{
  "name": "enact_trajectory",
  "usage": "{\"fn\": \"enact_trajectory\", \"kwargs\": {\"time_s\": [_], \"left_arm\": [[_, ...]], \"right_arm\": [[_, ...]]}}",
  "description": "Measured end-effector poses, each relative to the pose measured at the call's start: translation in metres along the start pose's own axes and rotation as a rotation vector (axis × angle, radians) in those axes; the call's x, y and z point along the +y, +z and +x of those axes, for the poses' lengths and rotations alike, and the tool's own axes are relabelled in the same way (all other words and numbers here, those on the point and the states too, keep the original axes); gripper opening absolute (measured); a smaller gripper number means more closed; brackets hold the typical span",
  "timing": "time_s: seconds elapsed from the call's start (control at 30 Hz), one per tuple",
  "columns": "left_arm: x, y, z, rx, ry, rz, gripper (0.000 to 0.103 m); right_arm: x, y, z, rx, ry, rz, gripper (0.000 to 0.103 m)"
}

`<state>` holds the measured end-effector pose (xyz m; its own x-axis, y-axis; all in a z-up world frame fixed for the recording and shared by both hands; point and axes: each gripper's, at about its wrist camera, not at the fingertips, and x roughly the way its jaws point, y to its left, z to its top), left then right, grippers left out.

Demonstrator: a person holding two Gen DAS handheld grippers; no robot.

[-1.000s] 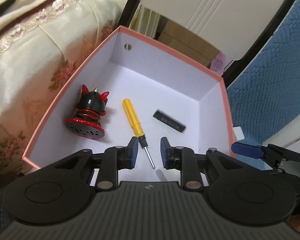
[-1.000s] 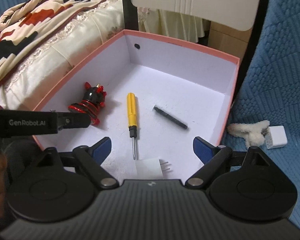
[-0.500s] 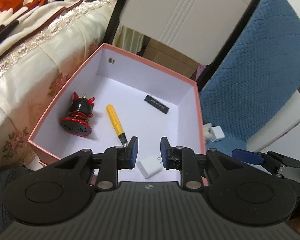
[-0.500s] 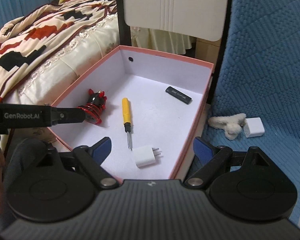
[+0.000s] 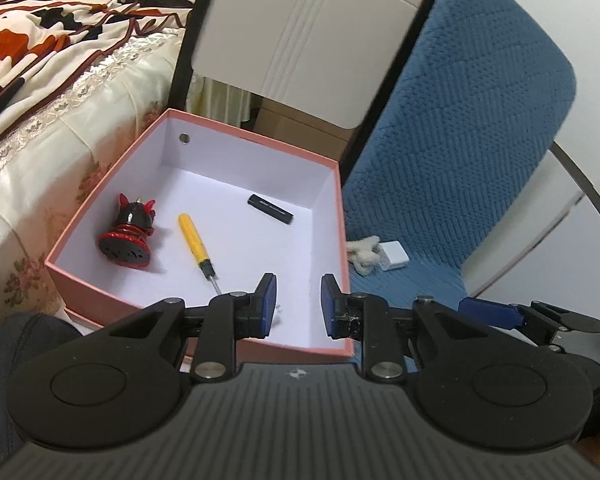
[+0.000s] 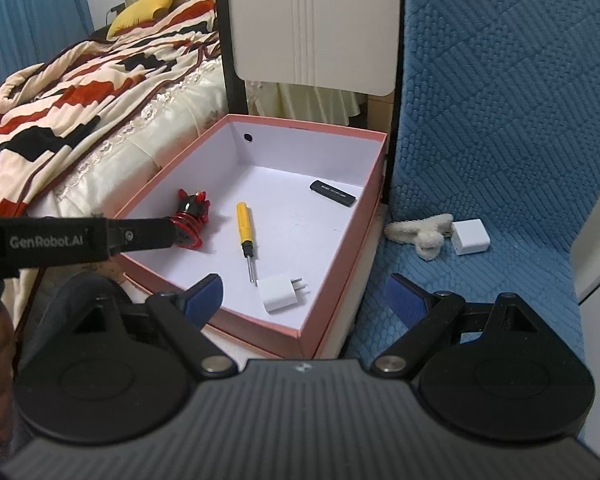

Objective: Organize rigid objects
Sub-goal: 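Withdraw both tools from the box back toward the chair seat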

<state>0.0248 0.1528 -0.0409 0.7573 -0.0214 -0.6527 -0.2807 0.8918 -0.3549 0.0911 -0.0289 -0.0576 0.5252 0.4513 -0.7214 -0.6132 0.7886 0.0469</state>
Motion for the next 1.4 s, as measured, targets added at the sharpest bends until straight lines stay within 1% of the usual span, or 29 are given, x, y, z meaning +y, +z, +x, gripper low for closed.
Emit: {"fn": "enact_trajectory", "kwargs": {"time_s": [0.13,0.6,1.0,1.4], "left_arm": [[-0.011,-0.011,-0.010,-0.018,0.000,0.018,0.028],[-0.052,-0.035,-0.028,-0.030,-0.069,0.091,0.028],[-0.077,-0.056,-0.033,-0.016,-0.116,0.133,0.028],[-0.104,-0.070,-0.026,0.007,-0.160,0.167,0.028]], "right_arm": [[-0.004,-0.009,-0.016,-0.018,-0.010,0.014,0.090],[-0.020,-0.038,-0.062,-0.069,-0.073,0.064,0.090],[-0.039,-0.064,-0.092,-0.099,-0.124,0.100,0.090],[-0.064,-0.086,-0.115,-0.112,-0.188,0.149,0.090]]}}
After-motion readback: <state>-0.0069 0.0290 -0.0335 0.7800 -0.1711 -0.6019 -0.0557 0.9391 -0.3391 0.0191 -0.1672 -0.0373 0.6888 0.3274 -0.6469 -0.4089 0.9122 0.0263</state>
